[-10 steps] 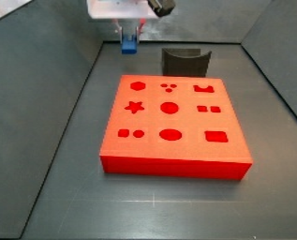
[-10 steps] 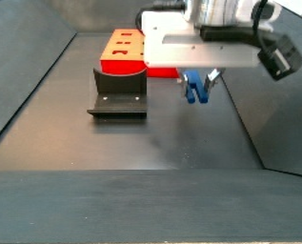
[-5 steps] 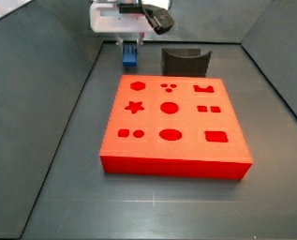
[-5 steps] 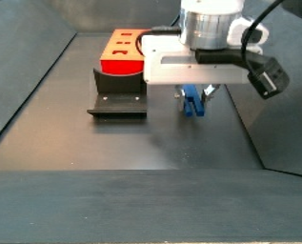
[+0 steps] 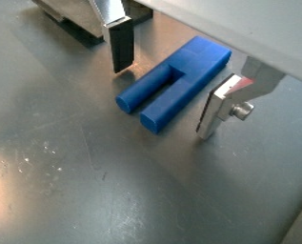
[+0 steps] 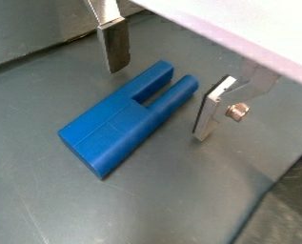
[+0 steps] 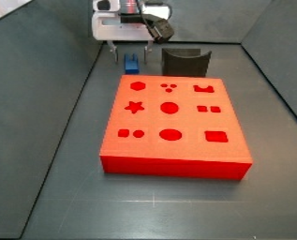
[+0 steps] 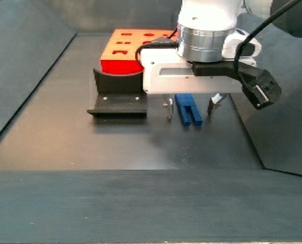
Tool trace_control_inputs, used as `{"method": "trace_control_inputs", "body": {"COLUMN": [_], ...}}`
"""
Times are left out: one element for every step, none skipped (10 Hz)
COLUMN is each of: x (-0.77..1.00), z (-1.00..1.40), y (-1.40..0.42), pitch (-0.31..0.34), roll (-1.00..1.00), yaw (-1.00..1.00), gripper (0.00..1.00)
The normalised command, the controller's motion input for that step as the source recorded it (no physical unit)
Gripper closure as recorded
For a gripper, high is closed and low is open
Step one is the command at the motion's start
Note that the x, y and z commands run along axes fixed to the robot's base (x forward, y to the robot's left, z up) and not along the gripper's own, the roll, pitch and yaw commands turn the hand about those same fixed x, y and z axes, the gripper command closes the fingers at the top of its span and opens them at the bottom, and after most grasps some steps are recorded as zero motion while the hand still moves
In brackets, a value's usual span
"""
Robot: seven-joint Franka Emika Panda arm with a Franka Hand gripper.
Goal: Pick up the square-circle object. Move up. Rotate the square-circle object. Place the square-circle object on the fixture. Regrasp the square-circle object. Move to above the board. Insert the square-circle object.
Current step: Rotate the square-circle object.
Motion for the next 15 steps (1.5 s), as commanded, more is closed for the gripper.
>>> {"method": "trace_control_inputs", "body": {"x": [-0.01,-0.02,-0.01,-0.01,-0.02,-0.02,-0.03,-0.03,-0.03,0.0,0.0,0.0,0.04,0.04,0.03], "z": [1.0,1.0,1.0,1.0,1.0,1.0,1.0,0.83,0.69,0.0,-0.18,-0.28,-0.23,-0.12,-0.06], "y": [0.0,0.0,0.01,0.01,0.01,0.01,0.0,0.0,0.0,0.0,0.0,0.01,0.01,0.0,0.0], "pitch": [0.01,0.042,0.068,0.089,0.091,0.091,0.093,0.097,0.098,0.0,0.0,0.001,0.0,0.0,0.0], "roll": [0.0,0.01,0.02,0.04,0.06,0.07,0.1,0.11,0.13,0.0,0.0,0.0,0.0,0.0,0.0], "yaw": [0.0,0.0,-0.01,-0.01,-0.01,-0.01,-0.01,0.0,0.01,1.0,1.0,1.0,1.0,1.0,1.0], "gripper": [0.0,0.0,0.0,0.0,0.0,0.0,0.0,0.0,0.0,0.0,0.0,0.0,0.0,0.0,0.0]}}
